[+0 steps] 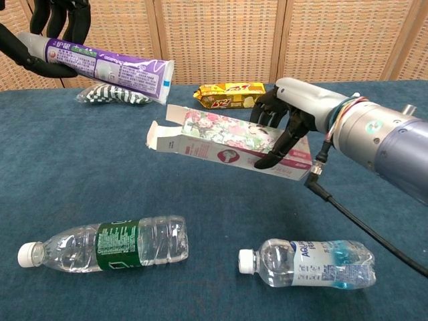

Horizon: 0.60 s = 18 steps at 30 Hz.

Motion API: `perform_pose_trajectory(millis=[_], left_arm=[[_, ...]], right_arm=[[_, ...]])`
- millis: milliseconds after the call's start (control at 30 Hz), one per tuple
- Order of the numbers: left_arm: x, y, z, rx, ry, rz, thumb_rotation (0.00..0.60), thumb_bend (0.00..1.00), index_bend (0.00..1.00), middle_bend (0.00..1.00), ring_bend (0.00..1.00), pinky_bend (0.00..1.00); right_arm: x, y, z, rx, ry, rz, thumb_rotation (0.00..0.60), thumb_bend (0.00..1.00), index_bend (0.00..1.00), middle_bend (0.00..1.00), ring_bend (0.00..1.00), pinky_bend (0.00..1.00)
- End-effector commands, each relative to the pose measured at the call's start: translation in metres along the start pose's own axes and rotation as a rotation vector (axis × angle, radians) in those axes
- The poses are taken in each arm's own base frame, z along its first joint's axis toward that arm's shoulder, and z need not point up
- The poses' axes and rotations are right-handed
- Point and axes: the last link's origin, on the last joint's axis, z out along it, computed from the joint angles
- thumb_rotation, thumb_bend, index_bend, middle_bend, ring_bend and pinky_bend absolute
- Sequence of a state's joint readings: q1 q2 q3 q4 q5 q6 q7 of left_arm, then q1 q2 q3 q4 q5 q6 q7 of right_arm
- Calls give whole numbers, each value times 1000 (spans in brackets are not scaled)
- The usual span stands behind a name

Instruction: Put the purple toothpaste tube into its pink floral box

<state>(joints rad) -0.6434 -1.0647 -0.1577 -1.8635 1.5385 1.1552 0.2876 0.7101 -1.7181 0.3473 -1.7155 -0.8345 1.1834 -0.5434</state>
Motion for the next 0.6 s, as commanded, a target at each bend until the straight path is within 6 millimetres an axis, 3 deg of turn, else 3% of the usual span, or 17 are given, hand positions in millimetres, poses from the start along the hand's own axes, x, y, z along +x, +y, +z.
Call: perform_pose_trajectory(millis=[33, 233, 600], left_arm=[[5, -6, -2, 9, 1, 22, 600, 263, 809, 683, 575, 589], [12, -12, -5, 27, -40, 56, 600, 264, 809, 683, 575, 589], [9, -9, 0, 46, -68, 74, 600, 264, 809, 683, 575, 589]], right_arm=[[5, 16, 5, -50, 12, 2, 600, 88, 570, 465, 359, 411], [13, 32, 7, -82, 31, 14, 600, 88, 570, 465, 359, 411], [29, 30, 3, -67, 56, 36, 600, 89, 574, 466, 359, 416]])
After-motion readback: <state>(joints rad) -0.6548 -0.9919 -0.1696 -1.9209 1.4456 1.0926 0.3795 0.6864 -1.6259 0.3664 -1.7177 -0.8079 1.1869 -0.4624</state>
